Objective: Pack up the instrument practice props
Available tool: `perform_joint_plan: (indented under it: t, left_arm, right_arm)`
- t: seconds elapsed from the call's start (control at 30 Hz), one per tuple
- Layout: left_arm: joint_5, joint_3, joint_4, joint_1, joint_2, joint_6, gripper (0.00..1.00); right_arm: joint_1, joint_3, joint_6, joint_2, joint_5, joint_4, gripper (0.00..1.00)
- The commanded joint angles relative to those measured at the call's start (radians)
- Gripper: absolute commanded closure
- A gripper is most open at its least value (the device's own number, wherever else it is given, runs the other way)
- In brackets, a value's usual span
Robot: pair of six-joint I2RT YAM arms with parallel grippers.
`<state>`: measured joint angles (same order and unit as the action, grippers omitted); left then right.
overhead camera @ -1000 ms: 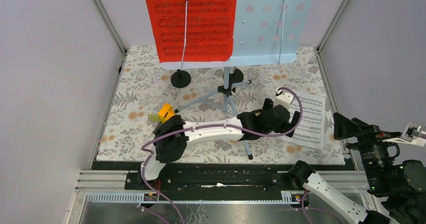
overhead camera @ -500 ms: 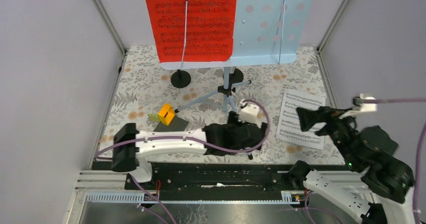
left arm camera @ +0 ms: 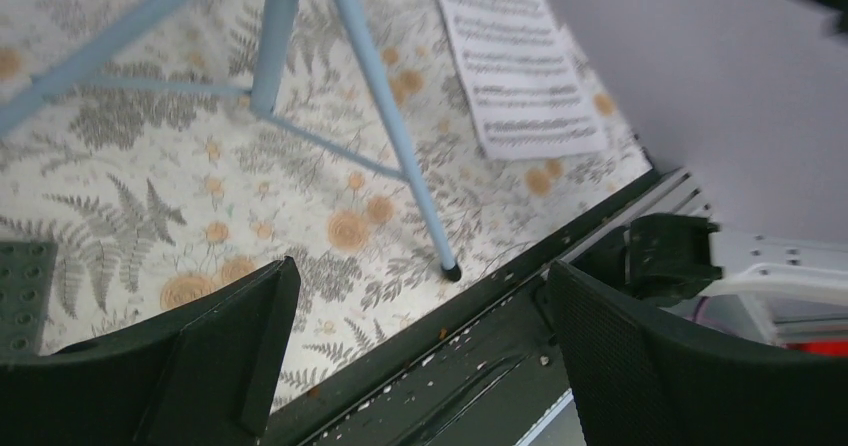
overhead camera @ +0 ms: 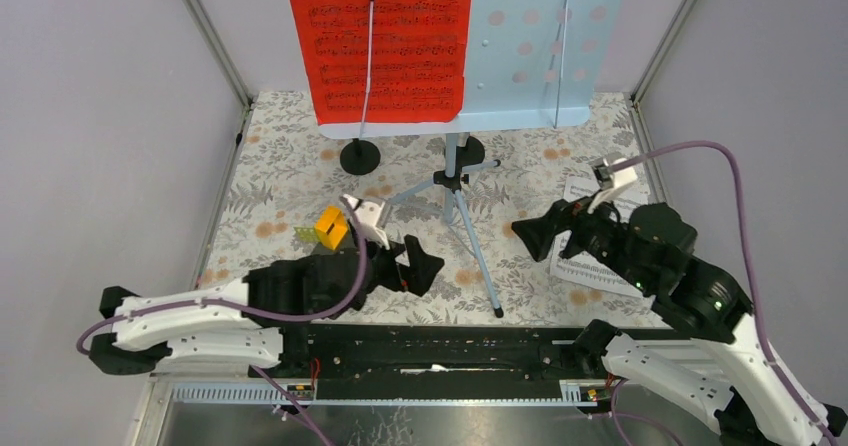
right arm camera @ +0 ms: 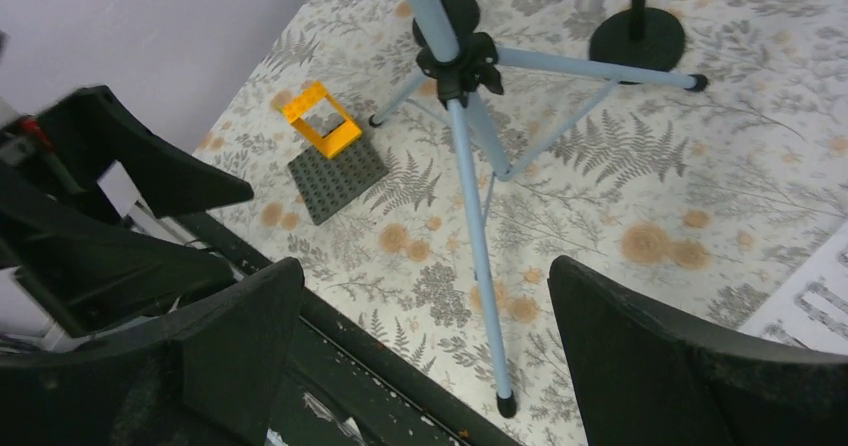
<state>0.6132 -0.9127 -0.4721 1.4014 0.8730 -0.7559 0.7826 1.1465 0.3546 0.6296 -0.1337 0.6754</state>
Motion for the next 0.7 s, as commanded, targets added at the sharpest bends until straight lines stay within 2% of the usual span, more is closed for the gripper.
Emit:
perform_joint_plan:
  t: [0.0,0.17,0.3,0.43,0.67]
  left_arm:
    - [0.03,-0.126,0.023,0.002,-0.024,0.155,0.01]
    - [0.056,-0.493,-0.194,0.002,0.159,0.277,0.01]
    - [0.008,-0.726,-0.209,0.002,0.251,0.382,0.01]
    - [-0.02,-0.895,-0.218,0.002,0.313,0.463,0.01]
    - [-0.007,-1.272,-0.339,0.002,0.475,0.587,0.01]
  right_arm:
    - [0.002,0.011,0.012,0.105,0.129,-0.131,0.0]
    - [0.004,0.05,0.028,0.217,0.234,-0.229,0.0]
    - [0.005,0.1,0.038,0.281,0.272,-0.273,0.0]
    - [0.023,0.143,0.044,0.317,0.292,-0.296,0.0]
    - [0.059,0.255,0.024,0.369,0.286,-0.281,0.0]
